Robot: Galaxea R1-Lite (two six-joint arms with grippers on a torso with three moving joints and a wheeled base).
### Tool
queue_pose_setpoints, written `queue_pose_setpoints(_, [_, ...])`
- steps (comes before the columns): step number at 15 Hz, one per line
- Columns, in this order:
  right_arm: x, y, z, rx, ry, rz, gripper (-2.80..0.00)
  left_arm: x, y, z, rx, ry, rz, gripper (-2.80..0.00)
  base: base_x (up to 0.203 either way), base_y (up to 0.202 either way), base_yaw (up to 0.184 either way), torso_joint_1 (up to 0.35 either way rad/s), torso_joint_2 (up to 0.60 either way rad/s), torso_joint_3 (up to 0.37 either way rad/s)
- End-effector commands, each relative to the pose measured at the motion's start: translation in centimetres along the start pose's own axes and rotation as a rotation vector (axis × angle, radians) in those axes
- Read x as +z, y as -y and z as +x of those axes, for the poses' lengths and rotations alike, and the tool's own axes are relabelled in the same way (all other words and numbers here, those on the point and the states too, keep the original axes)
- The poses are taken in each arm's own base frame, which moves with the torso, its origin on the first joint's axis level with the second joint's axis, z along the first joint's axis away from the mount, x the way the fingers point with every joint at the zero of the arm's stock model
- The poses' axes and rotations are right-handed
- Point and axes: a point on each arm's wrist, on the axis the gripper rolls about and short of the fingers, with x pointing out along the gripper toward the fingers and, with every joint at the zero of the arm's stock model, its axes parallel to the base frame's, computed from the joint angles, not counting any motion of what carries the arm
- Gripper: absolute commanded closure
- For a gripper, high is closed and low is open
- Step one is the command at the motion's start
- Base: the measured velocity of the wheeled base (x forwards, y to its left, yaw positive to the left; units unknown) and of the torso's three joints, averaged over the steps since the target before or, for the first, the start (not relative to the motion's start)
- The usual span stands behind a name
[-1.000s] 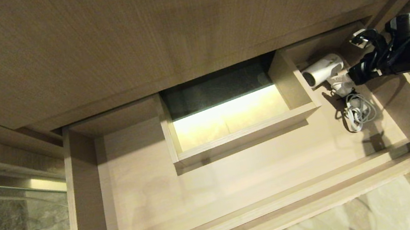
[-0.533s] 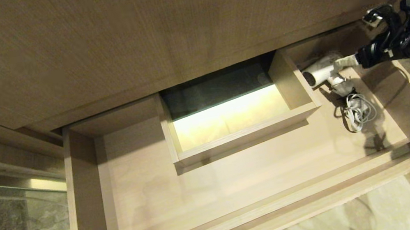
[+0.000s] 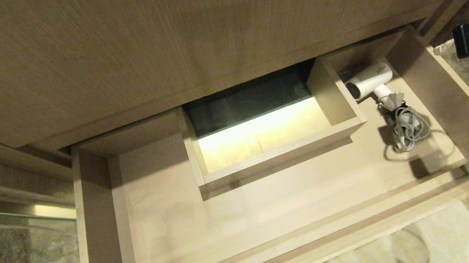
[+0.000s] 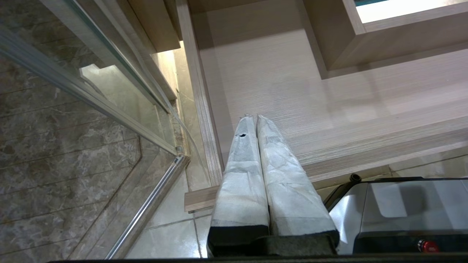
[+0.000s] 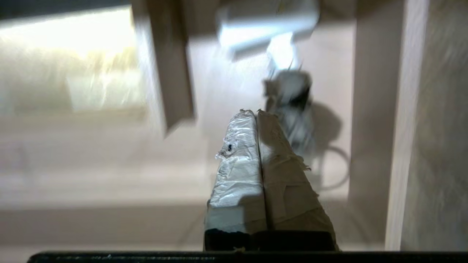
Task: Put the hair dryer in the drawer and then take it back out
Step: Close the drawer
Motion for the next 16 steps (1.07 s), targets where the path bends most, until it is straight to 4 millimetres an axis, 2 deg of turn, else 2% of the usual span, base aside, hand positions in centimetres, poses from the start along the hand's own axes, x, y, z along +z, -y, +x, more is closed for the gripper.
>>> queue_pose_setpoints(1, [-1.9,-2.6,-6.4,0.001,0.015,-0.049,0.0,0.0,0.0,0.0,0.0,0.001,-0.001,0.0,0.0,0.0,0.0,0.0,0.0,0.0])
queue_pose_setpoints(3, [-6.1,-4.2,-9.3,0.016,-0.069,-0.126,0.0,0.0,0.0,0.0,0.0,0.001,-0.001,0.0,0.0,0.0,0.0,0.0,0.0,0.0])
queue_pose_setpoints(5, [-8.4,-4.8,-10.5,0.027,-0.13,-0.178,0.0,0.0,0.0,0.0,0.0,0.001,-0.001,0.0,0.0,0.0,0.0,0.0,0.0,0.0])
queue_pose_setpoints(6, [-10.2,-5.2,-10.9,0.036,-0.18,-0.177,0.0,0.0,0.0,0.0,0.0,0.001,-0.001,0.0,0.0,0.0,0.0,0.0,0.0,0.0])
queue_pose_setpoints(7, [-11.1,-5.4,-11.4,0.039,-0.204,-0.184,0.0,0.0,0.0,0.0,0.0,0.001,-0.001,0.0,0.0,0.0,0.0,0.0,0.0,0.0])
queue_pose_setpoints(10, [-11.8,-5.5,-11.5,0.031,-0.23,-0.184,0.0,0.0,0.0,0.0,0.0,0.001,-0.001,0.0,0.0,0.0,0.0,0.0,0.0,0.0])
queue_pose_setpoints(11, [-13.4,-5.6,-11.1,0.035,-0.288,-0.175,0.0,0.0,0.0,0.0,0.0,0.001,-0.001,0.0,0.0,0.0,0.0,0.0,0.0,0.0])
queue_pose_setpoints(13, [-18.3,-5.8,-9.4,0.071,-0.473,-0.171,0.0,0.0,0.0,0.0,0.0,-0.001,-0.001,0.0,0.0,0.0,0.0,0.0,0.0,0.0])
queue_pose_setpoints(14, [-19.7,-5.7,-8.6,0.081,-0.528,-0.184,0.0,0.0,0.0,0.0,0.0,0.0,-0.001,0.0,0.0,0.0,0.0,0.0,0.0,0.0])
queue_pose_setpoints(16, [-20.4,-5.0,-6.3,0.087,-0.574,-0.206,0.0,0.0,0.0,0.0,0.0,-0.001,-0.001,0.0,0.0,0.0,0.0,0.0,0.0,0.0])
